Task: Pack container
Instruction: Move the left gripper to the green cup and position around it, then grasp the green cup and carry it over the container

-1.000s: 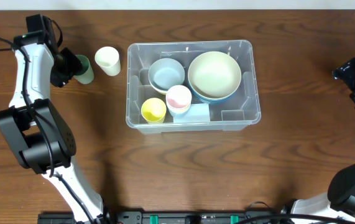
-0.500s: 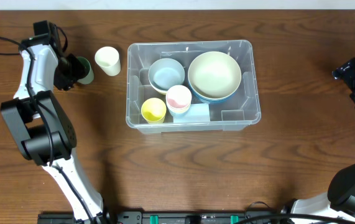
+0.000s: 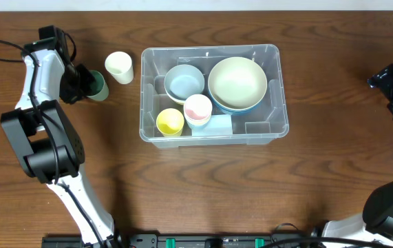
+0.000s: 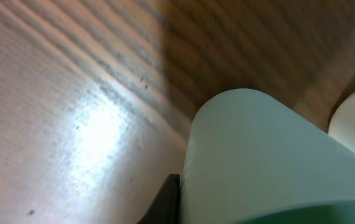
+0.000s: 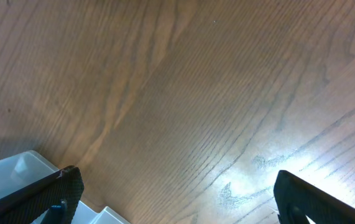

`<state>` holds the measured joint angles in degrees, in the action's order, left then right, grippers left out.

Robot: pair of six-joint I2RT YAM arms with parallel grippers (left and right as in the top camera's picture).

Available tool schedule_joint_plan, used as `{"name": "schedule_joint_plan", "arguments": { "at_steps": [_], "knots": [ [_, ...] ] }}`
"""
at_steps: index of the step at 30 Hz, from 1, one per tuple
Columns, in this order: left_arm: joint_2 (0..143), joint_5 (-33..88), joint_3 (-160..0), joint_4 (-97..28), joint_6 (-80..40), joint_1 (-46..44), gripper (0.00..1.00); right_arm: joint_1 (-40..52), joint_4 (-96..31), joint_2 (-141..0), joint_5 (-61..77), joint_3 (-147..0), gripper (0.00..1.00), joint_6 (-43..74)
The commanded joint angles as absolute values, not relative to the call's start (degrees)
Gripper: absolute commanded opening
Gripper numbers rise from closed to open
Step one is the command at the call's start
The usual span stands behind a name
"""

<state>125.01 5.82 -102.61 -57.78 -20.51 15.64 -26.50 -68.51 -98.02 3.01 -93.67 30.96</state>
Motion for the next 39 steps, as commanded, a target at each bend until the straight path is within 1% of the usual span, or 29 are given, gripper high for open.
{"name": "schedule_joint_plan", "arguments": {
  "at_steps": [1,3,7,9,13,16,20,22,25,31,39],
  "knots": [
    [118.17,5.41,-102.35,-59.46,-16.10,15.68,0.06,-26.79,-68.58,-97.62,2.83,-93.73,0.99,30.59],
    [113.75,5.67,-102.35,-60.77,-14.24,15.44,0.06,-27.03,-68.55,-97.62,2.83,-93.73,0.99,30.61],
    [103.70,12.97,-102.35,-60.97,-12.14,14.24,0.06,-27.09,-68.58,-97.62,2.83,-93.73,0.99,30.59],
    [98.72,13.08,-102.35,-60.77,-11.49,12.60,0.06,-27.09,-68.58,-97.62,2.83,-93.73,0.99,30.59],
    [90.08,13.08,-102.35,-59.94,-6.96,6.61,0.06,-27.09,-68.58,-97.62,2.83,-93.73,0.99,30.59],
    [86.76,13.06,-102.35,-59.88,-4.58,0.69,0.06,-27.09,-68.58,-97.62,2.83,-93.73,0.99,30.59],
    [86.50,12.01,-102.35,-61.30,-3.16,-7.07,0.06,-27.09,-68.58,-97.62,2.83,-93.73,0.99,30.59],
    [87.37,9.50,-102.35,-63.11,-3.20,-10.09,0.06,-27.07,-68.58,-97.62,2.83,-93.73,0.99,30.59],
    [88.88,8.73,-102.35,-66.00,-3.20,-12.45,0.06,-27.05,-68.58,-97.62,2.83,-93.73,0.99,30.61],
    [91.59,7.99,-102.35,-73.19,-3.18,-14.11,0.06,-27.05,-68.58,-97.62,2.83,-93.73,0.99,30.59],
    [93.34,5.76,-101.80,-77.21,-3.22,-14.11,0.06,-27.05,-68.58,-97.62,2.83,-93.73,0.99,30.59]
  ]
}}
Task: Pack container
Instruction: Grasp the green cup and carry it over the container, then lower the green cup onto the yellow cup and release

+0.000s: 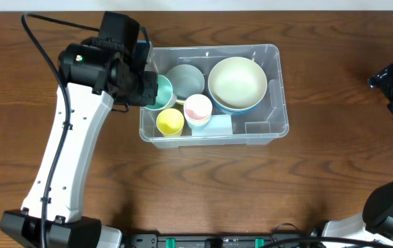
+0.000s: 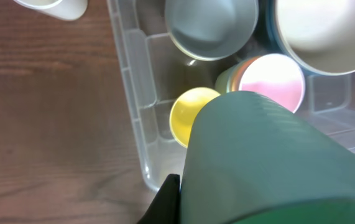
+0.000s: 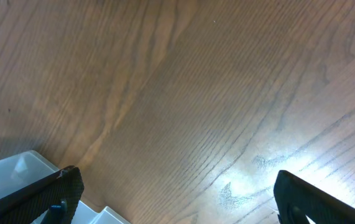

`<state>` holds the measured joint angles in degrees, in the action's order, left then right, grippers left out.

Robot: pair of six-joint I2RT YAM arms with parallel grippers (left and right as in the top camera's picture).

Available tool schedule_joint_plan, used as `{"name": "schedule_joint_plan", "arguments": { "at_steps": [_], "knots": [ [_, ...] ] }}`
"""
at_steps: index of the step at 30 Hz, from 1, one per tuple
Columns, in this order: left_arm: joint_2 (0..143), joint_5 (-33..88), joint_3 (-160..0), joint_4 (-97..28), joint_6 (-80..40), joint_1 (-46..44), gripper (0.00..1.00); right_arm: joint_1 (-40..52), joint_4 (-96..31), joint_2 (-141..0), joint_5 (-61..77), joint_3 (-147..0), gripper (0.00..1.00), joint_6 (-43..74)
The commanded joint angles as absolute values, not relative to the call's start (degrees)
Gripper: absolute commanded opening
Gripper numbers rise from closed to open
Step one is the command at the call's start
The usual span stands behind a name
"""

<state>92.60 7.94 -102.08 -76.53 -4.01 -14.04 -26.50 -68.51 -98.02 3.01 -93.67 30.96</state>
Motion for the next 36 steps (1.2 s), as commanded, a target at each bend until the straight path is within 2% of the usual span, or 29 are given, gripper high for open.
{"name": "schedule_joint_plan", "arguments": {
  "at_steps": [1,10,36],
  "knots": [
    [93.58,5.63,-101.34,-77.36,-3.22,-14.11,0.06,-27.05,-68.58,-97.62,2.83,-93.73,0.99,30.61],
    [94.30,5.98,-93.23,-75.13,-4.80,-14.17,0.06,-27.05,-68.58,-97.62,2.83,-93.73,0.99,30.59],
    [94.30,5.91,-84.58,-70.17,-4.97,-16.69,0.06,-27.05,-68.58,-97.62,2.83,-93.73,0.99,30.61]
  ]
}}
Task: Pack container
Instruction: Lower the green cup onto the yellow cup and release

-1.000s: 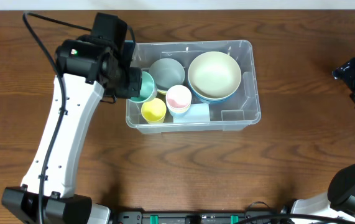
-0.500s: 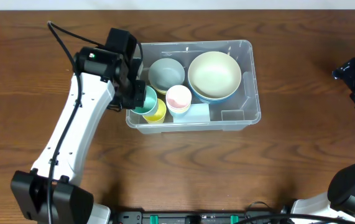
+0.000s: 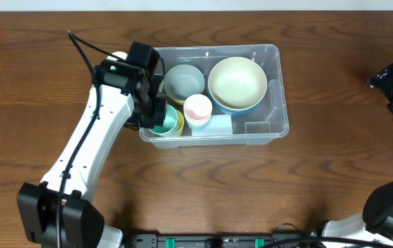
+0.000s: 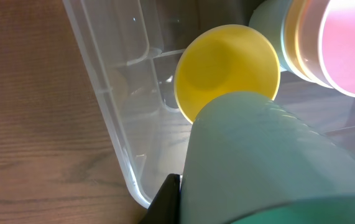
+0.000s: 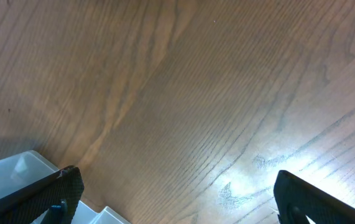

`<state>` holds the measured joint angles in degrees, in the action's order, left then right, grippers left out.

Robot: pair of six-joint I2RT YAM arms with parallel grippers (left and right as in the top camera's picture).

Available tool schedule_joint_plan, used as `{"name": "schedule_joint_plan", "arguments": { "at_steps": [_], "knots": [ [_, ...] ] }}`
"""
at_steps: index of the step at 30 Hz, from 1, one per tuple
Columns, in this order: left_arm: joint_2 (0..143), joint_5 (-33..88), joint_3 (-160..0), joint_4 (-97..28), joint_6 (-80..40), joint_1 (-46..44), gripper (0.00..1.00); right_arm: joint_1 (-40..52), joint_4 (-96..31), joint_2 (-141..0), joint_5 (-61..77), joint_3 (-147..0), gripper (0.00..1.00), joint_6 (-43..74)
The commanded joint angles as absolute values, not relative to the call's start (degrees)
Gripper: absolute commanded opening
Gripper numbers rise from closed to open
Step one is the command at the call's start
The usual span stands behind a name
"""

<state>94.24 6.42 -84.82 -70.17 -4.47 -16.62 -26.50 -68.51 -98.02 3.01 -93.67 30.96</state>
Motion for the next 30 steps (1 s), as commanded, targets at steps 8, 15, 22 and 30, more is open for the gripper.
{"name": "schedule_joint_plan", "arguments": {
  "at_steps": [8,15,22,30],
  "knots": [
    [94.32,5.96,-83.94,-67.77,-4.97,-16.71,0.06,-27.05,-68.58,-97.62,2.83,-93.73,0.99,30.59],
    [94.30,5.96,-80.16,-63.64,-4.97,-16.69,0.06,-27.05,-68.58,-97.62,2.83,-93.73,0.99,30.59],
    [94.32,5.98,-79.72,-62.65,-4.97,-16.71,0.06,-27.05,-68.58,-97.62,2.83,-93.73,0.99,30.59],
    [94.32,6.00,-79.70,-62.00,-4.97,-16.75,0.06,-27.05,-68.58,-97.62,2.83,-93.73,0.99,30.59]
  ]
}}
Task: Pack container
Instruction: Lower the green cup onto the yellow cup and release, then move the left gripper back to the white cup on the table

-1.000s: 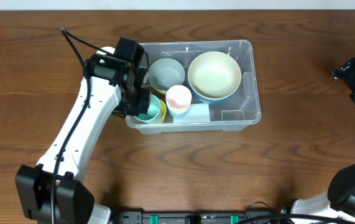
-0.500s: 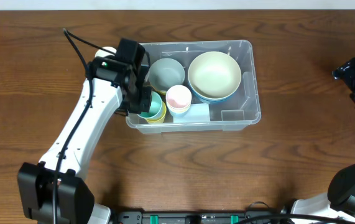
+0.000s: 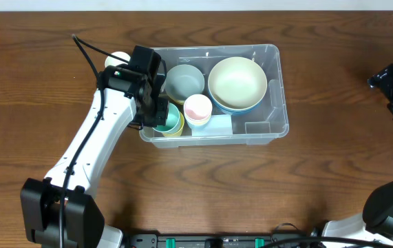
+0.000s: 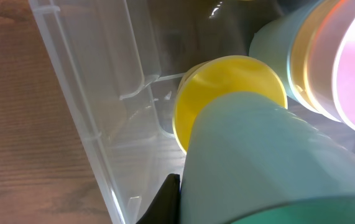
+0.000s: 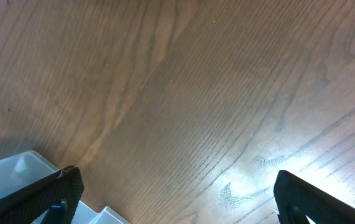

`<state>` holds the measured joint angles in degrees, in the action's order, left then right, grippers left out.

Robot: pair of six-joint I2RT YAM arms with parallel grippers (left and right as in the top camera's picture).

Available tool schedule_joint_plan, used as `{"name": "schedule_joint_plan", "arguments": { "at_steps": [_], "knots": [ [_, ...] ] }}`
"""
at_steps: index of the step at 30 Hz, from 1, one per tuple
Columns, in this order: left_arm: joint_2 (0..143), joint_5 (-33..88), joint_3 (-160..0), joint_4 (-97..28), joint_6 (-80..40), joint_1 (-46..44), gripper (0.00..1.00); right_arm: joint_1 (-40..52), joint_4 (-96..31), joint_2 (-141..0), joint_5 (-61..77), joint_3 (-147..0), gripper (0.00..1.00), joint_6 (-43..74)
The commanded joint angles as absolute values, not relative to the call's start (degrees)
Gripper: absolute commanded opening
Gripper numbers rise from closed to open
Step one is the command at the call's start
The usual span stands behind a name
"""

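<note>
My left gripper [image 3: 153,105] is shut on a green cup [image 3: 169,120], which fills the lower right of the left wrist view [image 4: 270,155]. The cup hangs inside the clear plastic container [image 3: 279,88], at its front left corner. A yellow cup [image 4: 224,84] stands directly below it, and I cannot tell whether the two touch. A cream cup [image 3: 116,60] stands on the table left of the container, partly behind my left arm. My right gripper [image 5: 177,199] stands open over bare wood, far right of the container.
The container also holds a grey-blue bowl [image 3: 184,81], a large cream bowl nested in a blue one [image 3: 237,83], a stack of cups with a pink one on top [image 3: 197,108], and a pale blue block [image 3: 217,125]. Its front right corner shows bare floor.
My left gripper has sunk a little with the green cup, which now sits closer over the yellow cup. The right arm has not moved.
My left gripper was shut on the green cup on the table, left of the container and beside the cream cup. Then it held the cup over the container's left side, then over the yellow cup in the front left corner, and now lower there.
</note>
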<state>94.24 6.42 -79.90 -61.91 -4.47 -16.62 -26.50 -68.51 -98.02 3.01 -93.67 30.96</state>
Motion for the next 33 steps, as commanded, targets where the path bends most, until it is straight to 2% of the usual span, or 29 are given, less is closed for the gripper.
{"name": "schedule_joint_plan", "arguments": {
  "at_steps": [1,3,5,6,7,9,17,23,27,33],
  "knots": [
    [94.32,5.98,-79.72,-62.00,-4.97,-16.75,0.06,-27.05,-68.58,-97.62,2.83,-93.73,0.99,30.59],
    [94.32,5.98,-79.70,-61.98,-4.97,-16.75,0.07,-27.05,-68.58,-97.62,2.83,-93.73,0.99,30.59],
    [94.32,5.98,-79.70,-61.98,-4.97,-16.75,0.17,-27.05,-68.58,-97.62,2.83,-93.73,0.99,30.59],
    [94.32,6.00,-79.70,-61.98,-4.97,-16.75,0.30,-27.05,-68.58,-97.62,2.83,-93.73,0.99,30.59],
    [94.32,6.00,-79.70,-61.98,-4.97,-16.75,0.36,-27.05,-68.58,-97.62,2.83,-93.73,0.99,30.59],
    [94.32,5.98,-79.70,-61.98,-4.97,-16.75,0.42,-27.05,-68.58,-97.62,2.83,-93.73,0.99,30.59],
    [93.71,5.98,-81.52,-60.95,-5.02,-16.29,0.43,-27.05,-68.58,-97.62,2.83,-93.73,0.99,30.59],
    [89.30,5.89,-93.51,-63.59,-5.23,-12.43,0.44,-27.05,-68.58,-97.62,2.83,-93.73,0.99,30.59],
    [87.18,2.66,-99.04,-60.90,-8.10,-7.79,0.59,-27.05,-68.58,-97.62,2.83,-93.73,0.99,30.59],
    [90.02,-0.14,-99.61,-49.71,-13.58,0.89,0.63,-27.05,-68.58,-97.62,2.83,-93.73,0.99,30.61]
  ]
}}
